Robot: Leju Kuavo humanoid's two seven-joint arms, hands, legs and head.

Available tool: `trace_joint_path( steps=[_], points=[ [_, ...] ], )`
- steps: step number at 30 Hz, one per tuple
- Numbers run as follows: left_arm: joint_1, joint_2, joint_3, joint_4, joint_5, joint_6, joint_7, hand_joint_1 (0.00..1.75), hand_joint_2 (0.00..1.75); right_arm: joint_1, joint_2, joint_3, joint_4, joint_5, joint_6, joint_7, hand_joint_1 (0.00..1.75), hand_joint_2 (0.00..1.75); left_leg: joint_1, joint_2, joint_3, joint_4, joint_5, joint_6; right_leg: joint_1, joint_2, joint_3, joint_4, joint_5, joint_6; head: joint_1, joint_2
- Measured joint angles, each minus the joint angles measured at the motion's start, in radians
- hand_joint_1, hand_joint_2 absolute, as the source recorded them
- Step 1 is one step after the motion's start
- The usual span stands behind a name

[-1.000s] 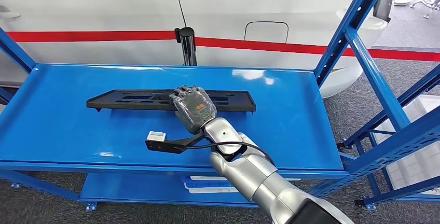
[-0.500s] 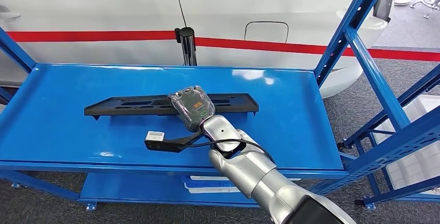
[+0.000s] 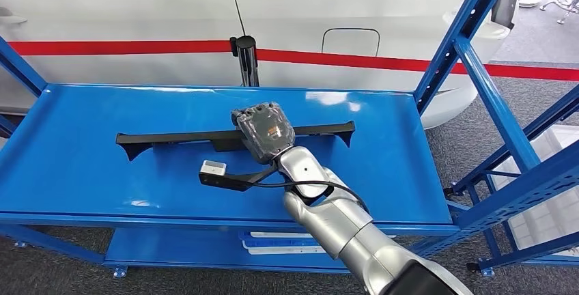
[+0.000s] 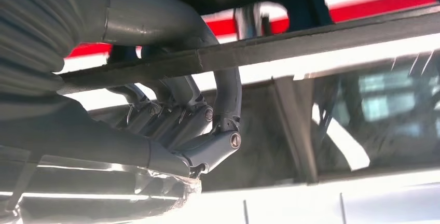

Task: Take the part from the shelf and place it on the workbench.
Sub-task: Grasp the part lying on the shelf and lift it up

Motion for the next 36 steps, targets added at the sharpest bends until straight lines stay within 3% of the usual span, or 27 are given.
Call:
trace_joint_path(
  steps=[9, 13, 23, 28, 36],
  points=[
    [-0.021, 0.0, -0.001, 0.0, -0.054, -0.03, -0.032, 0.0, 0.0, 0.017, -0.064, -0.094, -0.243, -0.063, 0.004, -0.021, 1.75, 1.75, 0.0, 0.0, 0.0, 0.0, 0.0, 0.0, 0.0, 0.0, 0.0, 0.0, 0.0, 0.0, 0.0, 0.0],
    [-0.028, 0.0, -0.002, 0.0, -0.067, -0.025, -0.038, 0.0, 1.75, 0.006, -0.082, -0.123, -0.316, -0.084, -0.002, -0.03, 1.75, 1.75, 0.0, 0.0, 0.0, 0.0, 0.0, 0.0, 0.0, 0.0, 0.0, 0.0, 0.0, 0.0, 0.0, 0.0],
    [-0.039, -0.007, -0.016, 0.0, -0.091, -0.046, -0.063, 0.0, 1.75, -0.031, -0.119, -0.182, -0.503, -0.148, -0.016, -0.044, 1.75, 1.75, 0.0, 0.0, 0.0, 0.0, 0.0, 0.0, 0.0, 0.0, 0.0, 0.0, 0.0, 0.0, 0.0, 0.0],
    [-0.039, -0.008, -0.02, 0.0, -0.093, -0.061, -0.063, 0.0, 1.75, -0.034, -0.13, -0.184, -0.527, -0.156, -0.016, -0.049, 1.75, 1.75, 0.0, 0.0, 0.0, 0.0, 0.0, 0.0, 0.0, 0.0, 0.0, 0.0, 0.0, 0.0, 0.0, 0.0],
    [-0.036, -0.008, -0.02, 0.0, -0.076, -0.061, -0.049, 0.0, 1.75, -0.051, -0.158, -0.182, -0.535, -0.273, -0.018, -0.079, 1.75, 1.75, 0.0, 0.0, 0.0, 0.0, 0.0, 0.0, 0.0, 0.0, 0.001, 0.0, 0.0, 0.0, 0.0, 0.0]
  ],
)
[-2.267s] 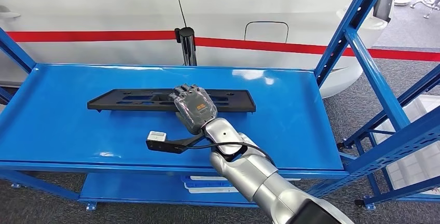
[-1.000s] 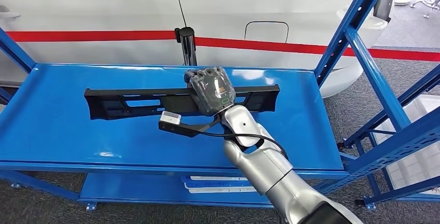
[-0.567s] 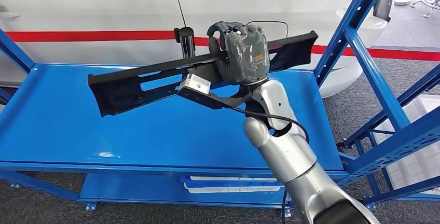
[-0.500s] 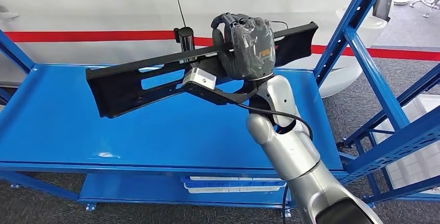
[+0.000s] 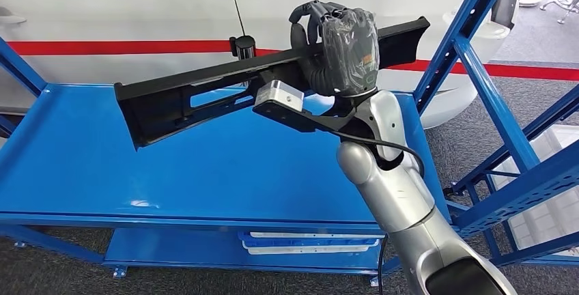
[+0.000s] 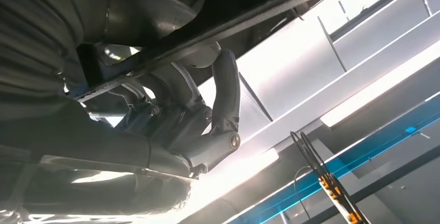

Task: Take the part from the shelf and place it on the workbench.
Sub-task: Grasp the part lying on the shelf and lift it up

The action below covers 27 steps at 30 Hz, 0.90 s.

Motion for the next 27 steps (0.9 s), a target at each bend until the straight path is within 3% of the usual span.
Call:
trace_joint_path(
  steps=[6, 10, 13, 15, 18, 20, 21, 22, 24, 25, 27],
  points=[
    [0.004, 0.0, 0.02, 0.0, 0.019, -0.035, -0.004, 0.0, 1.75, 0.002, 0.0, 0.001, 0.02, -0.186, -0.015, -0.06, 1.75, 1.75, -0.001, 0.0, -0.001, 0.001, -0.001, 0.001, -0.001, 0.0, 0.0, -0.001, 0.0, 0.0, 0.0, 0.0],
    [0.005, 0.0, 0.021, 0.0, -0.002, -0.014, 0.014, 0.0, 1.75, -0.005, 0.001, 0.003, 0.03, -0.259, 0.014, -0.069, 1.75, 1.75, -0.001, -0.001, -0.004, 0.009, -0.009, 0.012, -0.013, 0.0, 0.002, -0.001, -0.001, 0.007, -0.001, 0.0],
    [0.005, 0.0, 0.021, 0.0, -0.004, -0.011, 0.019, 0.0, 1.75, -0.021, 0.001, 0.008, 0.039, -0.281, 0.037, -0.068, 1.75, 1.75, 0.002, 0.0, -0.001, 0.005, -0.003, 0.02, -0.013, -0.001, 0.001, 0.004, -0.004, 0.014, -0.001, 0.0],
    [0.005, -0.001, 0.021, 0.0, -0.004, -0.012, 0.019, 0.0, 1.75, -0.032, 0.0, 0.009, 0.044, -0.29, 0.042, -0.067, 1.75, 1.75, 0.007, 0.003, 0.003, -0.004, 0.006, 0.027, -0.012, -0.002, -0.02, 0.051, -0.036, 0.012, 0.001, 0.0],
    [0.005, -0.002, 0.021, 0.0, -0.004, -0.013, 0.019, 0.0, 1.75, -0.035, -0.001, 0.01, 0.051, -0.295, 0.043, -0.065, 1.75, 1.75, 0.01, 0.005, 0.001, -0.007, 0.009, 0.03, -0.014, -0.003, -0.101, 0.236, -0.122, 0.002, 0.005, 0.0],
    [0.007, -0.002, 0.021, 0.0, -0.004, -0.013, 0.019, 0.0, 1.75, -0.032, -0.003, 0.011, 0.057, -0.297, 0.043, -0.064, 1.75, 1.75, 0.011, 0.005, -0.002, -0.005, 0.011, 0.028, -0.019, -0.003, -0.125, 0.298, -0.134, 0.013, 0.005, 0.0],
    [0.008, -0.003, 0.021, 0.0, -0.004, -0.013, 0.019, 0.0, 1.75, -0.032, -0.003, 0.011, 0.059, -0.298, 0.044, -0.064, 1.75, 1.75, 0.013, 0.005, -0.004, -0.003, 0.012, 0.026, -0.023, -0.003, -0.107, 0.27, -0.118, 0.024, 0.005, 0.0],
    [0.008, -0.003, 0.021, 0.0, -0.004, -0.014, 0.019, 0.0, 1.75, -0.033, -0.003, 0.011, 0.06, -0.298, 0.045, -0.064, 1.75, 1.75, 0.015, 0.005, -0.007, 0.001, 0.012, 0.023, -0.027, -0.004, -0.073, 0.207, -0.093, 0.036, 0.005, 0.0],
    [0.008, -0.003, 0.022, 0.0, -0.001, -0.015, 0.017, 0.0, 1.75, -0.036, -0.002, 0.012, 0.063, -0.3, 0.048, -0.063, 1.75, 1.75, 0.016, 0.004, -0.017, 0.015, 0.012, 0.01, -0.031, -0.003, -0.005, 0.087, -0.052, 0.048, 0.005, 0.0],
    [0.009, -0.003, 0.022, 0.0, 0.0, -0.017, 0.014, 0.0, 1.75, -0.038, -0.001, 0.013, 0.064, -0.3, 0.049, -0.062, 1.75, 1.75, 0.014, 0.003, -0.022, 0.022, 0.012, 0.002, -0.03, -0.001, 0.011, 0.055, -0.043, 0.046, 0.006, 0.0],
    [0.01, -0.003, 0.023, -0.001, 0.002, -0.024, 0.007, 0.0, 1.75, -0.04, 0.004, 0.016, 0.067, -0.301, 0.053, -0.059, 1.75, 1.75, 0.013, 0.0, -0.03, 0.031, 0.016, -0.011, -0.026, 0.004, 0.006, 0.054, -0.038, 0.031, 0.004, 0.0]
  ],
)
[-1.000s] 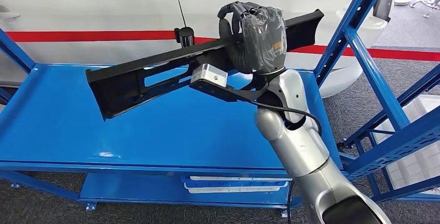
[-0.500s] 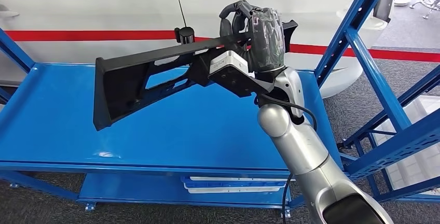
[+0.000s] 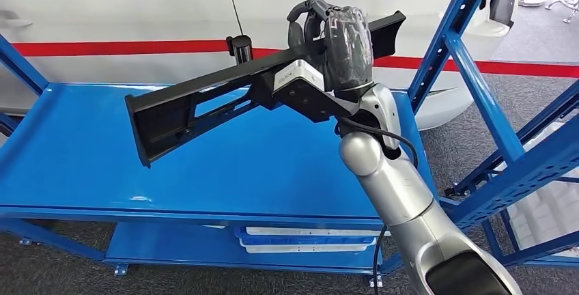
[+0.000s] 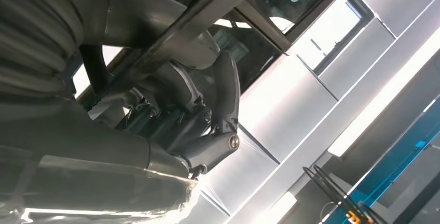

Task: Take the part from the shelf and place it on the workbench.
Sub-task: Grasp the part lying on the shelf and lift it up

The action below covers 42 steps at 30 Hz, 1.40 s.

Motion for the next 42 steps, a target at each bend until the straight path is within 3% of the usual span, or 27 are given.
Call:
trace_joint_path(
  steps=[2, 4, 6, 8, 10, 12, 14, 16, 18, 21, 22, 23, 24, 26, 28, 30, 32, 33, 34, 36, 37, 38, 39, 40, 42],
  points=[
    [0.004, 0.0, 0.0, 0.0, 0.001, -0.006, -0.008, 0.0, 1.75, -0.004, 0.006, 0.003, 0.003, -0.001, 0.002, 0.004, 1.75, 1.75, 0.006, 0.001, -0.012, 0.016, -0.016, -0.011, -0.005, -0.001, -0.009, -0.001, 0.006, -0.019, -0.002, 0.0],
    [0.006, 0.0, 0.0, 0.0, 0.002, -0.013, -0.014, 0.0, 1.75, -0.009, 0.012, 0.004, 0.006, -0.005, 0.004, 0.006, 1.75, 1.75, 0.012, 0.006, -0.039, 0.091, -0.09, -0.02, -0.005, -0.004, -0.02, -0.001, 0.019, -0.039, -0.004, 0.0],
    [0.006, 0.0, 0.0, 0.0, 0.001, -0.018, -0.017, 0.0, 1.75, -0.01, 0.014, 0.006, 0.009, -0.01, 0.004, 0.007, 1.75, 1.75, 0.013, 0.009, -0.076, 0.22, -0.178, -0.027, 0.002, -0.008, -0.033, -0.001, 0.03, -0.05, -0.005, 0.0],
    [0.006, 0.0, 0.0, 0.0, 0.001, -0.021, -0.019, 0.0, 1.75, -0.008, 0.014, 0.008, 0.014, -0.015, 0.004, 0.007, 1.75, 1.75, 0.013, 0.009, -0.08, 0.29, -0.204, -0.028, 0.009, -0.01, -0.048, 0.0, 0.041, -0.053, -0.004, 0.0],
    [0.006, 0.0, 0.0, 0.0, -0.001, -0.023, -0.019, 0.0, 1.75, -0.006, 0.013, 0.008, 0.018, -0.023, 0.004, 0.007, 1.75, 1.75, 0.013, 0.01, -0.016, 0.226, -0.171, -0.02, 0.013, -0.011, -0.06, 0.001, 0.051, -0.051, -0.004, 0.0],
    [0.002, 0.0, 0.0, -0.001, -0.002, -0.025, -0.019, 0.0, 1.75, -0.006, 0.012, 0.006, 0.019, -0.034, 0.005, 0.006, 1.75, 1.75, 0.01, 0.009, 0.08, 0.092, -0.142, -0.008, 0.017, -0.011, -0.067, 0.001, 0.061, -0.045, -0.004, 0.0],
    [0.0, 0.0, 0.0, -0.001, -0.003, -0.028, -0.02, 0.0, 1.75, -0.007, 0.011, 0.003, 0.021, -0.045, 0.008, 0.004, 1.75, 1.75, 0.002, 0.008, 0.123, 0.021, -0.137, 0.003, 0.019, -0.013, -0.072, 0.0, 0.071, -0.035, -0.003, 0.0],
    [-0.001, 0.001, 0.0, -0.001, -0.003, -0.03, -0.021, 0.0, 1.75, -0.007, 0.01, 0.001, 0.023, -0.053, 0.015, 0.001, 1.75, 1.75, -0.004, 0.01, 0.12, 0.01, -0.124, 0.015, 0.018, -0.014, -0.075, -0.001, 0.081, -0.021, -0.003, 0.0],
    [-0.002, 0.001, 0.0, -0.001, -0.003, -0.031, -0.021, 0.0, 1.75, -0.007, 0.008, -0.001, 0.026, -0.059, 0.021, -0.001, 1.75, 1.75, -0.002, 0.015, 0.112, -0.004, -0.103, 0.029, 0.019, -0.013, -0.092, 0.021, 0.061, -0.014, -0.001, 0.0],
    [-0.004, 0.001, 0.001, -0.001, -0.001, -0.034, -0.023, 0.0, 1.75, -0.005, 0.003, -0.002, 0.031, -0.066, 0.025, -0.003, 1.75, 1.75, -0.001, 0.019, 0.083, -0.011, -0.072, 0.045, 0.017, -0.013, -0.145, 0.177, -0.049, -0.026, 0.005, 0.0],
    [-0.003, 0.002, 0.001, -0.001, -0.001, -0.036, -0.025, 0.0, 1.75, -0.002, 0.002, -0.002, 0.033, -0.068, 0.026, -0.003, 1.75, 1.75, -0.002, 0.02, 0.07, -0.01, -0.063, 0.045, 0.015, -0.013, -0.158, 0.234, -0.073, -0.024, 0.006, 0.0],
    [-0.003, 0.002, 0.001, -0.001, -0.001, -0.038, -0.026, 0.0, 1.75, 0.001, 0.002, -0.001, 0.035, -0.07, 0.026, -0.003, 1.75, 1.75, -0.002, 0.02, 0.057, -0.01, -0.054, 0.044, 0.013, -0.013, -0.159, 0.27, -0.081, -0.018, 0.006, 0.0],
    [-0.002, 0.002, 0.002, -0.001, -0.001, -0.04, -0.027, 0.0, 1.75, 0.004, 0.002, -0.001, 0.037, -0.074, 0.026, -0.003, 1.75, 1.75, -0.001, 0.021, 0.044, -0.009, -0.044, 0.042, 0.011, -0.013, -0.144, 0.27, -0.071, -0.007, 0.006, 0.0],
    [-0.002, 0.002, 0.004, -0.001, 0.0, -0.044, -0.03, 0.0, 1.75, 0.007, 0.002, -0.001, 0.04, -0.083, 0.025, -0.005, 1.75, 1.75, 0.0, 0.021, 0.019, -0.003, -0.028, 0.034, 0.006, -0.014, -0.065, 0.17, -0.034, 0.012, 0.007, 0.0],
    [-0.002, 0.003, 0.008, -0.001, 0.0, -0.047, -0.032, 0.0, 1.75, 0.007, 0.005, -0.002, 0.041, -0.09, 0.023, -0.007, 1.75, 1.75, -0.001, 0.021, -0.001, 0.007, -0.016, 0.022, 0.009, -0.013, 0.023, 0.038, -0.028, 0.012, 0.005, 0.0],
    [-0.002, 0.004, 0.013, -0.002, 0.0, -0.049, -0.033, 0.0, 1.75, 0.007, 0.007, -0.004, 0.044, -0.093, 0.022, -0.01, 1.75, 1.75, -0.004, 0.021, -0.012, 0.013, -0.003, 0.011, 0.016, -0.012, 0.048, -0.01, -0.038, 0.001, 0.003, 0.0],
    [-0.001, 0.006, 0.017, -0.002, 0.0, -0.05, -0.033, 0.0, 1.75, 0.007, 0.007, -0.005, 0.048, -0.095, 0.022, -0.013, 1.75, 1.75, -0.001, 0.018, -0.018, 0.014, 0.007, 0.001, 0.011, -0.013, 0.036, -0.009, -0.029, -0.014, 0.002, 0.0],
    [0.0, 0.007, 0.018, -0.001, 0.0, -0.05, -0.033, 0.0, 1.75, 0.007, 0.009, -0.006, 0.049, -0.096, 0.022, -0.014, 1.75, 1.75, 0.001, 0.016, -0.025, 0.027, -0.01, -0.004, 0.007, -0.014, 0.029, -0.01, -0.02, -0.024, 0.001, 0.0],
    [0.0, 0.008, 0.019, -0.001, 0.0, -0.05, -0.034, 0.0, 1.75, 0.006, 0.01, -0.006, 0.05, -0.097, 0.022, -0.014, 1.75, 1.75, 0.003, 0.014, -0.038, 0.055, -0.043, -0.009, 0.002, -0.015, 0.021, -0.012, -0.01, -0.035, 0.0, 0.0],
    [0.001, 0.009, 0.021, -0.001, 0.0, -0.05, -0.035, 0.0, 1.75, 0.007, 0.015, -0.007, 0.053, -0.105, 0.019, -0.017, 1.75, 1.75, 0.006, 0.011, -0.072, 0.167, -0.145, -0.019, 0.002, -0.017, -0.002, -0.013, 0.011, -0.05, -0.005, 0.0],
    [0.0, 0.009, 0.022, -0.001, 0.0, -0.05, -0.035, 0.0, 1.75, 0.009, 0.015, -0.008, 0.055, -0.111, 0.017, -0.02, 1.75, 1.75, 0.007, 0.011, -0.086, 0.231, -0.185, -0.024, 0.004, -0.017, -0.013, -0.012, 0.02, -0.053, -0.006, 0.0],
    [0.0, 0.01, 0.023, -0.001, 0.0, -0.049, -0.035, 0.0, 1.75, 0.012, 0.016, -0.01, 0.057, -0.117, 0.014, -0.026, 1.75, 1.75, 0.008, 0.011, -0.094, 0.285, -0.206, -0.027, 0.006, -0.018, -0.024, -0.012, 0.03, -0.054, -0.006, 0.0],
    [-0.001, 0.01, 0.024, -0.001, 0.0, -0.049, -0.035, 0.0, 1.75, 0.016, 0.016, -0.012, 0.06, -0.124, 0.009, -0.034, 1.75, 1.75, 0.011, 0.011, -0.089, 0.312, -0.205, -0.029, 0.007, -0.018, -0.036, -0.011, 0.039, -0.052, -0.006, 0.0],
    [-0.002, 0.01, 0.025, -0.001, 0.0, -0.049, -0.035, 0.0, 1.75, 0.02, 0.015, -0.016, 0.062, -0.13, 0.004, -0.043, 1.75, 1.75, 0.014, 0.011, -0.067, 0.304, -0.184, -0.031, 0.007, -0.018, -0.047, -0.01, 0.048, -0.05, -0.006, 0.0],
    [-0.008, 0.011, 0.025, -0.001, 0.0, -0.048, -0.034, 0.0, 1.75, 0.025, 0.015, -0.026, 0.067, -0.14, -0.004, -0.06, 1.75, 1.75, 0.024, 0.011, 0.022, 0.203, -0.136, -0.034, 0.007, -0.018, -0.065, -0.007, 0.063, -0.042, -0.007, 0.0]
  ],
)
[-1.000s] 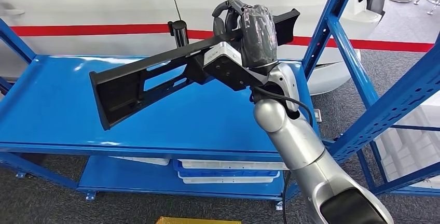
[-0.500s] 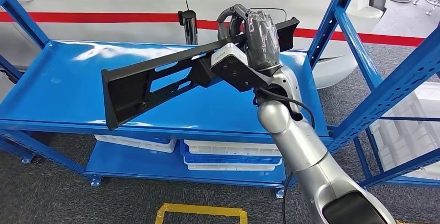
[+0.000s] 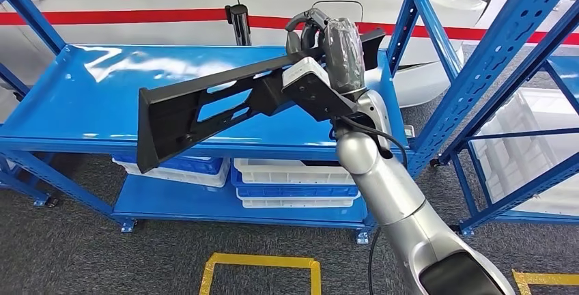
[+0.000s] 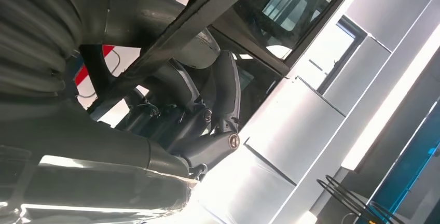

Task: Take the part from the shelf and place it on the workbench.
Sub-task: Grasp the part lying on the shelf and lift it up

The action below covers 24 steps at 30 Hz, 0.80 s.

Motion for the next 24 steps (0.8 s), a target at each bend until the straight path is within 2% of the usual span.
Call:
trace_joint_path(
  steps=[1, 2, 3, 4, 6, 7, 8, 10, 11, 12, 13, 14, 15, 16, 17, 18, 19, 20, 21, 22, 23, 24],
  points=[
    [-0.005, 0.0, 0.0, 0.0, -0.001, 0.0, 0.0, 0.0, 1.75, 0.0, 0.0, -0.006, 0.002, -0.004, -0.004, -0.007, 1.75, 1.75, 0.002, -0.001, 0.052, -0.071, 0.006, -0.001, 0.002, 0.0, -0.007, 0.001, 0.007, 0.006, 0.0, 0.0],
    [-0.011, 0.0, 0.0, 0.0, -0.002, 0.0, 0.0, 0.0, 1.75, 0.0, -0.001, -0.012, 0.003, -0.008, -0.007, -0.013, 1.75, 1.75, 0.002, -0.003, 0.09, -0.128, 0.002, 0.0, 0.003, 0.0, -0.012, 0.002, 0.014, 0.013, 0.001, 0.0],
    [-0.016, 0.0, 0.0, 0.0, -0.004, 0.0, 0.001, 0.0, 1.75, 0.0, -0.002, -0.019, 0.004, -0.012, -0.011, -0.019, 1.75, 1.75, -0.002, -0.004, 0.111, -0.166, -0.007, 0.004, 0.005, -0.001, -0.015, 0.001, 0.022, 0.021, 0.001, 0.0],
    [-0.02, 0.0, 0.0, 0.0, -0.006, 0.0, 0.001, 0.0, 1.75, 0.001, -0.003, -0.024, 0.005, -0.016, -0.015, -0.025, 1.75, 1.75, -0.008, -0.005, 0.116, -0.182, -0.01, 0.01, 0.006, -0.002, -0.018, -0.001, 0.03, 0.03, 0.002, 0.0],
    [-0.025, 0.0, 0.0, 0.0, -0.011, 0.003, 0.004, 0.0, 1.75, 0.011, -0.006, -0.037, 0.009, -0.025, -0.02, -0.035, 1.75, 1.75, -0.015, -0.002, 0.103, -0.191, 0.007, 0.035, 0.006, -0.002, -0.025, -0.001, 0.039, 0.046, 0.003, 0.0],
    [-0.028, 0.0, 0.0, 0.0, -0.014, 0.005, 0.006, 0.0, 1.75, 0.018, -0.009, -0.044, 0.01, -0.027, -0.023, -0.038, 1.75, 1.75, -0.017, 0.001, 0.094, -0.195, 0.02, 0.05, 0.006, -0.001, -0.036, 0.013, 0.023, 0.046, 0.004, 0.0],
    [-0.031, 0.0, 0.0, 0.0, -0.017, 0.007, 0.007, 0.0, 1.75, 0.026, -0.013, -0.051, 0.01, -0.03, -0.025, -0.042, 1.75, 1.75, -0.018, 0.003, 0.082, -0.199, 0.033, 0.064, 0.006, 0.0, -0.051, 0.042, -0.006, 0.043, 0.005, 0.0],
    [-0.038, 0.001, 0.0, 0.0, -0.023, 0.008, 0.009, 0.0, 1.75, 0.041, -0.02, -0.063, 0.011, -0.035, -0.028, -0.047, 1.75, 1.75, -0.022, 0.005, 0.051, -0.199, 0.059, 0.08, 0.005, 0.001, -0.09, 0.162, -0.094, 0.03, 0.008, 0.0],
    [-0.04, 0.002, 0.0, 0.0, -0.026, 0.009, 0.009, 0.0, 1.75, 0.049, -0.024, -0.068, 0.011, -0.037, -0.028, -0.048, 1.75, 1.75, -0.025, 0.005, 0.035, -0.198, 0.071, 0.082, 0.005, 0.001, -0.104, 0.226, -0.125, 0.029, 0.009, 0.0],
    [-0.042, 0.002, 0.0, 0.0, -0.028, 0.01, 0.01, 0.0, 1.75, 0.057, -0.027, -0.073, 0.011, -0.04, -0.029, -0.05, 1.75, 1.75, -0.027, 0.006, 0.017, -0.198, 0.084, 0.084, 0.005, 0.001, -0.108, 0.275, -0.14, 0.033, 0.01, 0.0],
    [-0.043, 0.002, -0.001, 0.0, -0.032, 0.011, 0.011, 0.0, 1.75, 0.065, -0.03, -0.078, 0.011, -0.044, -0.028, -0.051, 1.75, 1.75, -0.029, 0.006, 0.001, -0.197, 0.097, 0.083, 0.005, 0.001, -0.094, 0.288, -0.133, 0.041, 0.01, 0.0],
    [-0.045, 0.002, -0.001, 0.0, -0.035, 0.012, 0.012, 0.0, 1.75, 0.073, -0.032, -0.083, 0.011, -0.049, -0.028, -0.053, 1.75, 1.75, -0.031, 0.007, -0.014, -0.197, 0.109, 0.082, 0.007, 0.001, -0.064, 0.265, -0.113, 0.049, 0.011, 0.0],
    [-0.048, 0.002, -0.002, 0.0, -0.038, 0.013, 0.013, 0.0, 1.75, 0.078, -0.033, -0.087, 0.011, -0.052, -0.028, -0.056, 1.75, 1.75, -0.032, 0.006, -0.028, -0.196, 0.121, 0.081, 0.009, 0.001, -0.016, 0.21, -0.095, 0.053, 0.011, 0.0],
    [-0.05, 0.002, -0.002, 0.0, -0.04, 0.013, 0.014, 0.0, 1.75, 0.081, -0.035, -0.09, 0.01, -0.055, -0.028, -0.058, 1.75, 1.75, -0.035, 0.006, -0.04, -0.195, 0.132, 0.078, 0.013, 0.001, 0.041, 0.134, -0.09, 0.052, 0.011, 0.0],
    [-0.053, 0.002, -0.003, 0.0, -0.042, 0.014, 0.014, 0.0, 1.75, 0.083, -0.035, -0.093, 0.009, -0.057, -0.028, -0.061, 1.75, 1.75, -0.037, 0.006, -0.049, -0.195, 0.142, 0.074, 0.018, 0.001, 0.089, 0.063, -0.095, 0.045, 0.01, 0.0],
    [-0.055, 0.002, -0.003, 0.0, -0.042, 0.015, 0.014, 0.0, 1.75, 0.084, -0.036, -0.095, 0.007, -0.06, -0.028, -0.064, 1.75, 1.75, -0.038, 0.007, -0.055, -0.195, 0.153, 0.069, 0.022, 0.001, 0.119, 0.008, -0.104, 0.036, 0.01, 0.0],
    [-0.057, 0.001, -0.004, 0.0, -0.043, 0.015, 0.014, 0.0, 1.75, 0.085, -0.036, -0.098, 0.005, -0.064, -0.027, -0.066, 1.75, 1.75, -0.039, 0.008, -0.058, -0.197, 0.163, 0.064, 0.026, 0.002, 0.131, -0.021, -0.112, 0.027, 0.009, 0.0],
    [-0.058, 0.001, -0.004, 0.0, -0.046, 0.015, 0.015, 0.0, 1.75, 0.089, -0.036, -0.102, 0.005, -0.069, -0.027, -0.069, 1.75, 1.75, -0.038, 0.009, -0.059, -0.199, 0.172, 0.058, 0.027, 0.002, 0.127, -0.03, -0.11, 0.019, 0.008, 0.0],
    [-0.058, 0.003, -0.004, 0.0, -0.05, 0.016, 0.017, 0.0, 1.75, 0.092, -0.037, -0.108, 0.004, -0.076, -0.027, -0.073, 1.75, 1.75, -0.035, 0.008, -0.062, -0.199, 0.175, 0.053, 0.021, 0.001, 0.121, -0.031, -0.101, 0.011, 0.008, 0.0],
    [-0.058, 0.004, -0.004, 0.0, -0.055, 0.018, 0.02, 0.0, 1.75, 0.097, -0.038, -0.113, 0.004, -0.082, -0.027, -0.077, 1.75, 1.75, -0.033, 0.006, -0.068, -0.189, 0.158, 0.047, 0.016, -0.001, 0.117, -0.033, -0.09, 0.001, 0.007, 0.0],
    [-0.058, 0.005, -0.006, 0.0, -0.062, 0.02, 0.025, 0.0, 1.75, 0.102, -0.039, -0.119, 0.004, -0.087, -0.028, -0.082, 1.75, 1.75, -0.03, 0.004, -0.078, -0.163, 0.12, 0.04, 0.011, -0.002, 0.11, -0.036, -0.077, -0.008, 0.005, 0.0],
    [-0.058, 0.006, -0.007, 0.0, -0.068, 0.023, 0.029, 0.0, 1.75, 0.109, -0.039, -0.125, 0.002, -0.091, -0.028, -0.086, 1.75, 1.75, -0.025, 0.001, -0.091, -0.118, 0.068, 0.034, 0.007, -0.003, 0.101, -0.037, -0.064, -0.014, 0.003, 0.0]
  ],
)
